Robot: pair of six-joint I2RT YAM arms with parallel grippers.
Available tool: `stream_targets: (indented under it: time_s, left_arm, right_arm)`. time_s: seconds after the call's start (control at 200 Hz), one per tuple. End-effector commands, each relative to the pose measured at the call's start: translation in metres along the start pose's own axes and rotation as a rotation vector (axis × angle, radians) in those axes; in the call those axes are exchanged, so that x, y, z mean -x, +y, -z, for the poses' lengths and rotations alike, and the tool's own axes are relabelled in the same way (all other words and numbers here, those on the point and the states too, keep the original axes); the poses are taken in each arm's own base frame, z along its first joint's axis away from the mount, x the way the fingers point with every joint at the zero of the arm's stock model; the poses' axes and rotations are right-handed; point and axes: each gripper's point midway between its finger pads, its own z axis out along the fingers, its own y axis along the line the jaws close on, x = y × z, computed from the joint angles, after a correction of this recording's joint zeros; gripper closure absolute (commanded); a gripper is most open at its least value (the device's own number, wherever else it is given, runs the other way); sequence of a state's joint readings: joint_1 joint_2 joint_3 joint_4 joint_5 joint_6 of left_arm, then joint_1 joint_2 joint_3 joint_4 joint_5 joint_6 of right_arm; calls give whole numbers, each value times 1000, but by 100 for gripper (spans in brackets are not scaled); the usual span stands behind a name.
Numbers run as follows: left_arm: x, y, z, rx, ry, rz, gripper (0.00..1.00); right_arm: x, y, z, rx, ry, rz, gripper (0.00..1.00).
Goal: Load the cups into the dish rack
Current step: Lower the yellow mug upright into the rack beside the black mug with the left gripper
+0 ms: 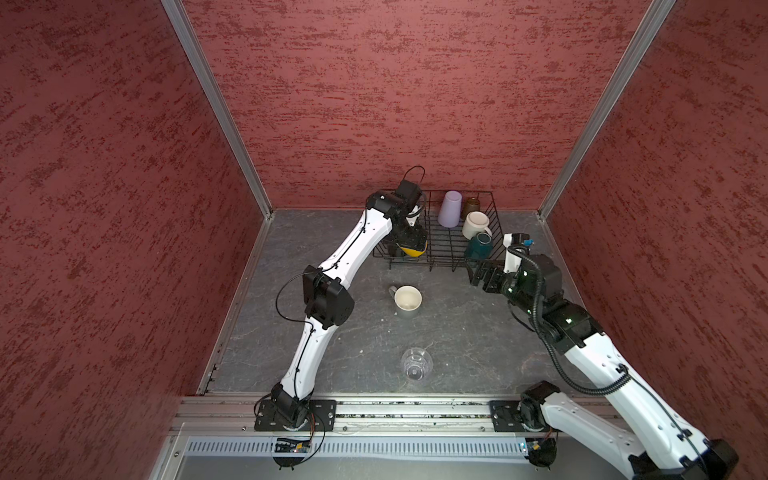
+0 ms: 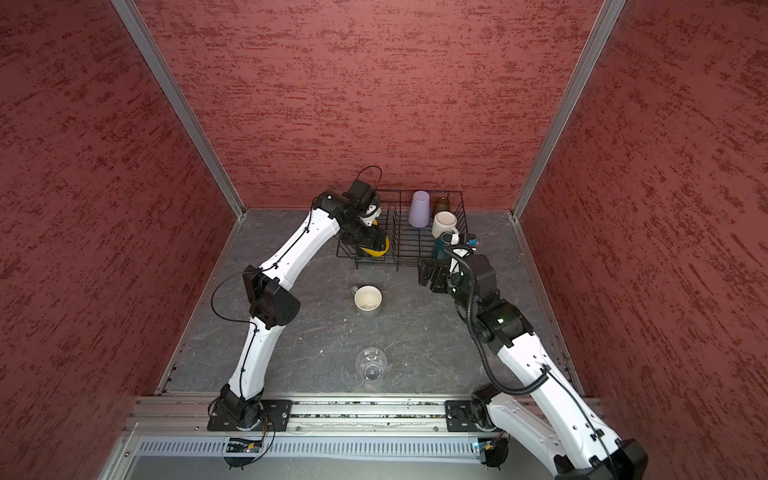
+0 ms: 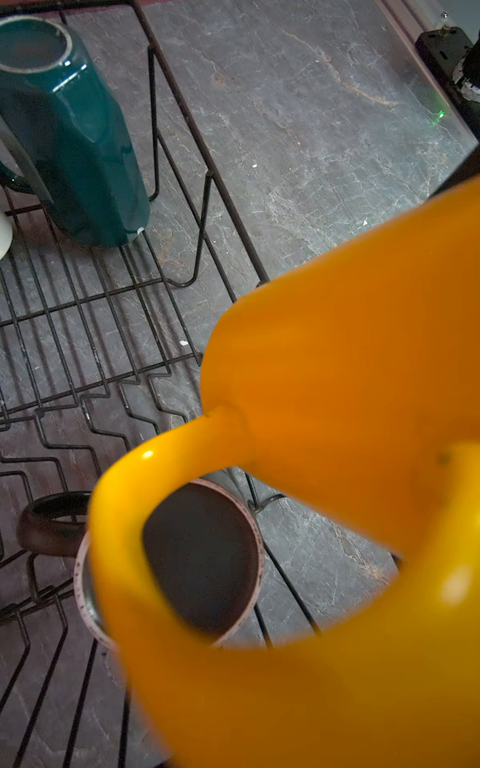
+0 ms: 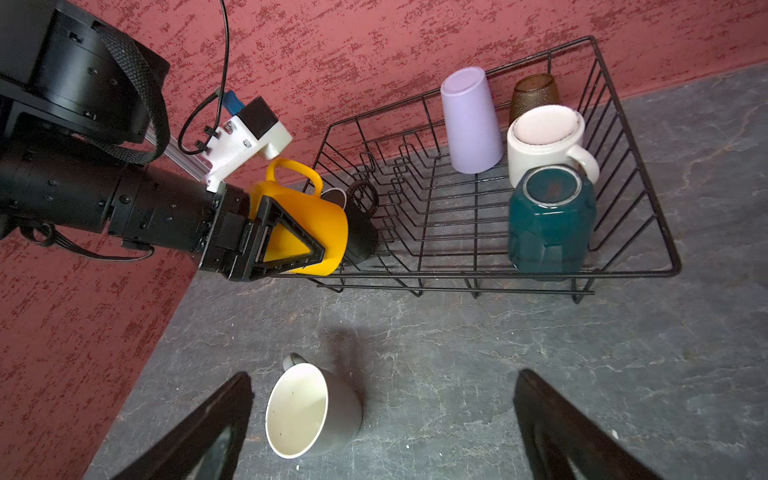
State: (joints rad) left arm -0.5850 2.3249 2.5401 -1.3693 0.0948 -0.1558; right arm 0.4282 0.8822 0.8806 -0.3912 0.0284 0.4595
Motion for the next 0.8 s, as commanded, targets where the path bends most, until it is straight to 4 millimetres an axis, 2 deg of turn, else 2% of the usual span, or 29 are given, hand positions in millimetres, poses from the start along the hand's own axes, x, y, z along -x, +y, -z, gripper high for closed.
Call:
stream_targets:
  time_s: [0.0,0.175,0.431,0.791]
  left_arm:
    - [21,-3,0,20,-87,16,100]
    - [32,-5,-6,36,-133,45,100]
    - [53,-16,-3,-12,-219,92,100]
    - [53,-11,-29,23,-205,103,100]
  right_arm:
    - [-5,-7,1,-20,9,10,1]
    - [-6,-6,1,-12,14,16,1]
    - [-10,-7,-1,-12,25,24,1]
    - [-12,-6,-2,-3,33,22,1]
